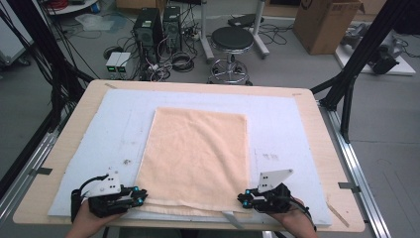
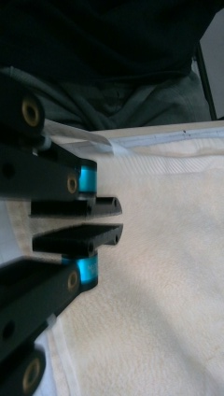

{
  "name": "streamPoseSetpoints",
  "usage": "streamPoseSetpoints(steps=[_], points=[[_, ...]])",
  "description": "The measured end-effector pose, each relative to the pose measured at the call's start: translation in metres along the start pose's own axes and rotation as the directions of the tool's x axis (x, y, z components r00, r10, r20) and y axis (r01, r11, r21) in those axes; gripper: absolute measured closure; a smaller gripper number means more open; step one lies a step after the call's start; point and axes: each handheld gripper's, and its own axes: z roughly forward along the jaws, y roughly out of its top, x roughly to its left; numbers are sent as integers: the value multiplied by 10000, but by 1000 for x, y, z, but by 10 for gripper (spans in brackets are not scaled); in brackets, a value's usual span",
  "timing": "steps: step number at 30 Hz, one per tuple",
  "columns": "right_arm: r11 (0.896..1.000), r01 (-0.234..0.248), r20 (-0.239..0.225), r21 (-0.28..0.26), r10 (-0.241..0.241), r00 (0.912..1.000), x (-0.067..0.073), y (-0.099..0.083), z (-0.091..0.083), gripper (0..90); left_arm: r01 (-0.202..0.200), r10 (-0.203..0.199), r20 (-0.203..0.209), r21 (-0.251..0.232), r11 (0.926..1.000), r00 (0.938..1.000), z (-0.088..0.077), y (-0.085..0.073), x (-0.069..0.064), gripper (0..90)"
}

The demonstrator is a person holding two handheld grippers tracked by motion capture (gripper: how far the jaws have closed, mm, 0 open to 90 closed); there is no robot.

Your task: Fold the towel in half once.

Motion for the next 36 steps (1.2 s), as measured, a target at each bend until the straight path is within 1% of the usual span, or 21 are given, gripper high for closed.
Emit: streamPoseSetpoints(steps=[1,3,4,6,8,10,12,13,14,15,17,20,21,23,27,29,30,32,33,35,36], points=[[9999,-79,-132,-140,77,9999,0,-1,0,700,-25,25,75,78,10000,10000,2,0,0,728],[9997,80,-336,-233,-88,9994,2,-2,-2,671,-86,85,53,245,9997,10000,4,-2,-1,684],[9997,162,-411,-206,-170,9990,4,-3,-2,655,-88,86,74,282,9996,9999,4,-2,-1,673],[9995,310,-779,0,-309,9965,7,-6,1,626,-34,28,195,294,9996,9998,4,-2,0,663],[9975,597,-770,378,-567,9954,10,-8,6,617,-95,87,231,349,9993,9997,5,-3,-1,646],[9937,790,-612,794,-742,9954,12,-9,11,620,-130,122,241,345,9993,9996,6,-3,-1,622],[9943,787,-533,713,-750,9958,11,-8,12,665,-178,171,188,372,9991,9997,7,-2,-2,613],[9949,695,-496,732,-660,9966,10,-7,11,701,-187,180,182,377,9991,9997,7,-2,-2,613],[9954,654,-525,707,-617,9967,9,-7,11,743,-208,203,129,396,9990,9997,7,-2,-2,620],[9954,635,-514,714,-600,9969,9,-6,10,773,-227,225,43,416,9989,9997,6,-2,-2,647],[9958,625,-467,669,-594,9971,9,-5,9,824,-48,51,-80,403,9992,10000,6,-2,0,710],[9969,587,-472,523,-562,9973,8,-4,7,846,-72,81,-199,424,9991,9998,6,-1,1,785],[9977,498,-470,465,-476,9978,8,-4,6,850,-137,147,-263,397,9991,9995,6,0,1,811],[9980,530,-489,335,-513,9975,8,-3,4,854,-220,227,-324,195,9996,9992,3,1,-1,860],[9988,493,-569,73,-488,9972,11,-1,-1,860,-337,334,-405,-53,9994,9986,-3,2,-4,876],[9988,483,-562,8,-481,9973,12,-1,-3,861,-269,261,-328,-265,9993,9991,-6,2,-5,877],[9987,502,-679,-29,-503,9964,13,-1,-4,861,-247,236,-345,-303,9992,9991,-8,1,-6,877],[9979,632,-638,-111,-638,9959,16,-1,-5,861,-255,245,-303,-302,9992,9992,-10,-1,-9,877],[9980,627,-772,-71,-630,9950,17,0,-6,861,-236,227,-265,-343,9991,9994,-12,-2,-11,877],[9975,700,-831,-23,-700,9941,18,0,-7,861,-274,263,-262,-414,9988,9993,-14,-2,-15,877],[9975,703,-838,-39,-704,9940,19,0,-8,861,-309,299,-275,-368,9988,9992,-14,-2,-16,877]])
